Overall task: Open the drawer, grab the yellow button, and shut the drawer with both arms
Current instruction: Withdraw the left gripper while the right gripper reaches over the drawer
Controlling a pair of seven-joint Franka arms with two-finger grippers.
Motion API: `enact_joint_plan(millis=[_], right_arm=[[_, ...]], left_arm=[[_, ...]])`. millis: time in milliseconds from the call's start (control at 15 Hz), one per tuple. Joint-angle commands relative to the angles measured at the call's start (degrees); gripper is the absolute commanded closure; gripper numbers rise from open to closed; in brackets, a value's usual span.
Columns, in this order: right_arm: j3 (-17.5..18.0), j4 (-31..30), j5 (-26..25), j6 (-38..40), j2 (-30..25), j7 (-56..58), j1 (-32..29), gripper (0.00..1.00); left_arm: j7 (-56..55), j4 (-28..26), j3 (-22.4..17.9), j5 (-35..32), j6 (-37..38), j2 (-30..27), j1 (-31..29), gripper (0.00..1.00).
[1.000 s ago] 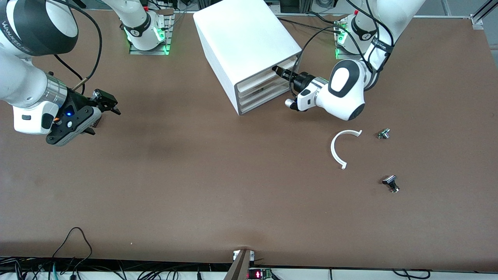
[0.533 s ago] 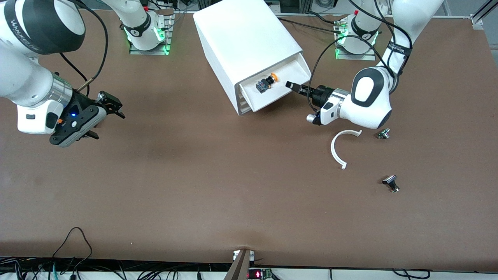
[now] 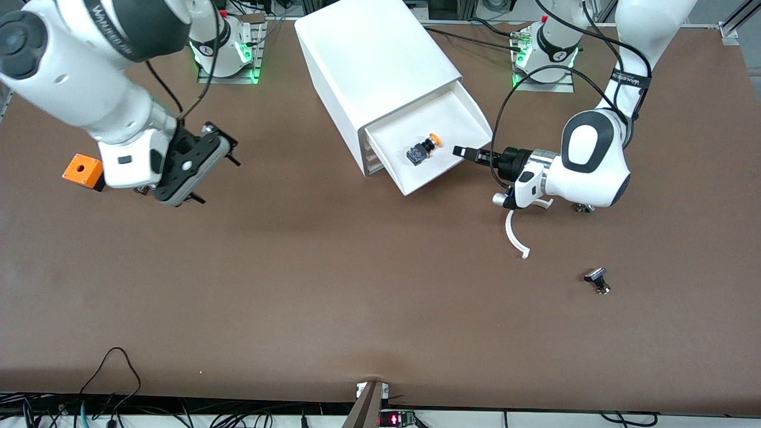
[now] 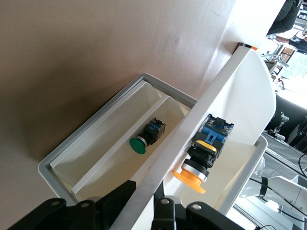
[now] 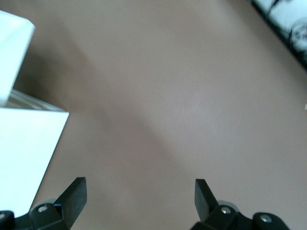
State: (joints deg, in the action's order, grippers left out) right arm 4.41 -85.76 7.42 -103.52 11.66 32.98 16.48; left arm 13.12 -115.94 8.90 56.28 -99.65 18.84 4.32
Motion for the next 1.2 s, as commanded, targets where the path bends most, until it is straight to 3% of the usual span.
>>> enact_joint_plan(millis=[0,267,733,1000,1133], right_arm=[[-0.10,2.53,-0.39,-0.90,0.64,3.30,2.67,0.00],[-0.19,2.88,-2.40,-5.38,1.69,5.95,9.70,0.00],[-0.19,4.20,-14.62,-7.66,4.07,12.98,23.15,0.00],[-0.10,8.94,-13.14,-3.99,8.01,20.42,27.99,0.00],[1.04,13.32,-6.40,-0.04,12.48,27.88,28.08,0.00]], left_arm=[[-3.80,2.39,-1.69,-2.05,-2.48,0.32,0.07,0.00],[-6.18,2.65,-2.57,-4.32,-1.69,-3.54,-0.89,0.00],[-7.41,7.12,-3.88,-32.32,-1.08,-12.51,-4.59,0.00],[-7.41,11.70,-3.89,-45.97,2.17,-15.67,-4.59,0.00],[-6.97,12.15,-3.89,-53.07,2.35,-17.95,-4.15,0.00]])
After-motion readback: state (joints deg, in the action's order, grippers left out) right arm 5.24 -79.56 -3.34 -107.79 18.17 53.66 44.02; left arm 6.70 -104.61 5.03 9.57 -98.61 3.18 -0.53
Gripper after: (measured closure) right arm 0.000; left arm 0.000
